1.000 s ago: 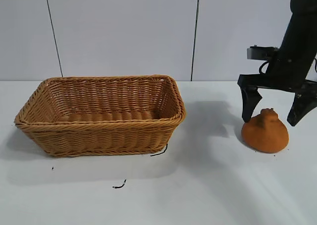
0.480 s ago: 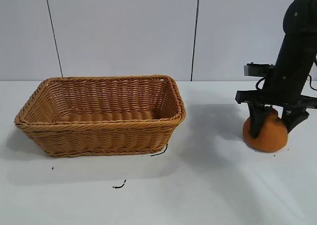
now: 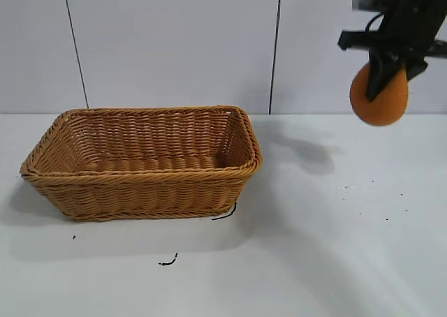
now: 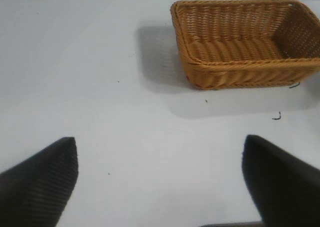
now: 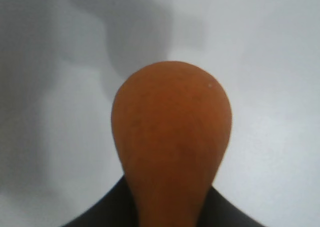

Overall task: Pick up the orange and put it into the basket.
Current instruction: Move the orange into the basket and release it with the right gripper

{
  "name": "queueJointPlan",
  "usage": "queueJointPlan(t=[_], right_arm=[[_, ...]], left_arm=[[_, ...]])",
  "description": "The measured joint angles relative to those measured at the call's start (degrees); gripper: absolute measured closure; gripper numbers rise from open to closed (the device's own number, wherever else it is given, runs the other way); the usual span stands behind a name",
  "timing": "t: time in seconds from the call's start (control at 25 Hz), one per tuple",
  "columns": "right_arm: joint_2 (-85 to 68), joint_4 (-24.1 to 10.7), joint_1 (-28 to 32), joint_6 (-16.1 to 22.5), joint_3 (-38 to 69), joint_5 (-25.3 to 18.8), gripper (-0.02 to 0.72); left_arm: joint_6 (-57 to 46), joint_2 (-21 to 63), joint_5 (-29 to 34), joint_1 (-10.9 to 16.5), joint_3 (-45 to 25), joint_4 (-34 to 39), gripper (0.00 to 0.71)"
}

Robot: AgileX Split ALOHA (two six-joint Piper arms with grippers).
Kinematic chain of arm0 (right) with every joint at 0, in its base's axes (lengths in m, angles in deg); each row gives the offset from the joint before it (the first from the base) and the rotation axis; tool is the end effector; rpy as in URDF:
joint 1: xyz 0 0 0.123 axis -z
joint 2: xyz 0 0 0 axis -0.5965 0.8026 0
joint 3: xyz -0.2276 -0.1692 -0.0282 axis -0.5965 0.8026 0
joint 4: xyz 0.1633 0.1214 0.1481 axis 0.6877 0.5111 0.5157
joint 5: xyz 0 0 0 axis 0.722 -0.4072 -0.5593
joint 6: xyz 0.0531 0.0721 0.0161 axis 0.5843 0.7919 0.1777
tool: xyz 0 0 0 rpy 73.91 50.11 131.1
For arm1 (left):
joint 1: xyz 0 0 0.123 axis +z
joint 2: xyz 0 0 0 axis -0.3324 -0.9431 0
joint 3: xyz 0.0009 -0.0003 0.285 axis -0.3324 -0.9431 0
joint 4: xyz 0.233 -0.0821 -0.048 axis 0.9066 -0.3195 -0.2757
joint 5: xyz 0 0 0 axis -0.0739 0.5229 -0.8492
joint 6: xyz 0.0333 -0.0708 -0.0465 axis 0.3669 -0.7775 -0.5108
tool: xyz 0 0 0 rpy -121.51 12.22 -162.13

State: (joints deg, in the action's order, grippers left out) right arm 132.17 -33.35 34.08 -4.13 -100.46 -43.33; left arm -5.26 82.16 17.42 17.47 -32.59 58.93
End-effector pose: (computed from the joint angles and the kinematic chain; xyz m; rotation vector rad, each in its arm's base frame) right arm 0.4504 0.0310 0.2863 -0.0280 2.7910 0.1910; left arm -0.0051 -0.0041 0.2775 0.0375 2.0528 -0.0864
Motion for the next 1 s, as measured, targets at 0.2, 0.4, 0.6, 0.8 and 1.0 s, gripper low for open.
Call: queueJointPlan(t=[0.2, 0.4, 0.6, 0.8, 1.0], right_arm=[[0.00, -0.15, -5.77, 0.51, -1.74, -0.27, 0.605], [0.11, -0.10, -14.77, 0.51, -1.74, 0.48, 0.605], [0.38, -0.15, -23.29, 0.51, -1.74, 4.87, 0.605], [2.93, -0.10, -30.23, 0.78, -1.74, 11.61, 0.605], [8.55, 0.30, -33.65, 1.25, -1.74, 19.55, 0.605]], left_arm=[[0.00, 0.00, 0.00, 0.00, 0.00, 0.00, 0.071], [0.00, 0.00, 0.00, 0.00, 0.00, 0.00, 0.071], [0.00, 0.00, 0.00, 0.00, 0.00, 0.00, 0.071], [0.00, 0.00, 0.00, 0.00, 0.00, 0.00, 0.071], [0.00, 0.00, 0.00, 0.00, 0.00, 0.00, 0.071]])
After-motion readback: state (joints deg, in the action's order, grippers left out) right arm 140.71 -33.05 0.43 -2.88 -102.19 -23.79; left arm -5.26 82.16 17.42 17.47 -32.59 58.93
